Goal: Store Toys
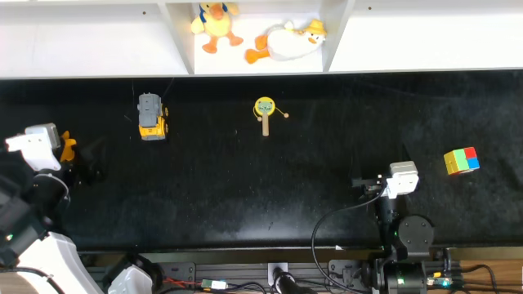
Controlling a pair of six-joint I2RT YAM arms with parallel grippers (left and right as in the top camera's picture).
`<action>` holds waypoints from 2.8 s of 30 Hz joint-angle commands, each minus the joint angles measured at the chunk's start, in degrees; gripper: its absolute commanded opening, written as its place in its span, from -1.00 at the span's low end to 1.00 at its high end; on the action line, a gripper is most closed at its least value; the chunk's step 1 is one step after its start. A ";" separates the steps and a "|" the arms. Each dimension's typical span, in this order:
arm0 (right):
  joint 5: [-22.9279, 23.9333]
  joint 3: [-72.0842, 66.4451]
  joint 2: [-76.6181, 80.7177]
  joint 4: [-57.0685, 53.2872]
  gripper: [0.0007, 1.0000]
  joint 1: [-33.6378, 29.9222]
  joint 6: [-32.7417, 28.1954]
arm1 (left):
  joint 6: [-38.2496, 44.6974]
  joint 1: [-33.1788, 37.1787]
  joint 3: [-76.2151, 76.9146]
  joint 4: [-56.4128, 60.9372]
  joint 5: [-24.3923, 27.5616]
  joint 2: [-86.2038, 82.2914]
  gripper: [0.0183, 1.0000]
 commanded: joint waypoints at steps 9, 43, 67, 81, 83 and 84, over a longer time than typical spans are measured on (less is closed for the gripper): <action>0.04 -0.76 -0.48 0.33 0.99 -0.04 -0.17 | 10.19 6.12 1.68 -6.80 3.39 -4.90 0.99; 0.04 -0.76 -0.48 0.31 0.99 -0.04 -0.17 | 37.24 21.94 14.45 -22.49 -8.39 10.16 0.99; 0.04 -0.76 -0.48 0.31 0.99 -0.04 -0.17 | 34.29 21.73 14.36 -17.05 -6.54 15.43 1.00; 0.04 -0.76 -0.48 0.31 0.99 -0.04 -0.17 | 29.11 18.62 14.38 -8.22 -10.36 22.03 1.00; 0.04 -0.76 -0.48 0.31 0.99 -0.04 -0.17 | 29.11 17.68 14.38 -7.06 -10.34 22.84 1.00; 0.04 -0.76 -0.48 0.31 0.99 -0.04 -0.17 | 29.11 17.20 14.38 -6.45 -10.36 23.12 1.00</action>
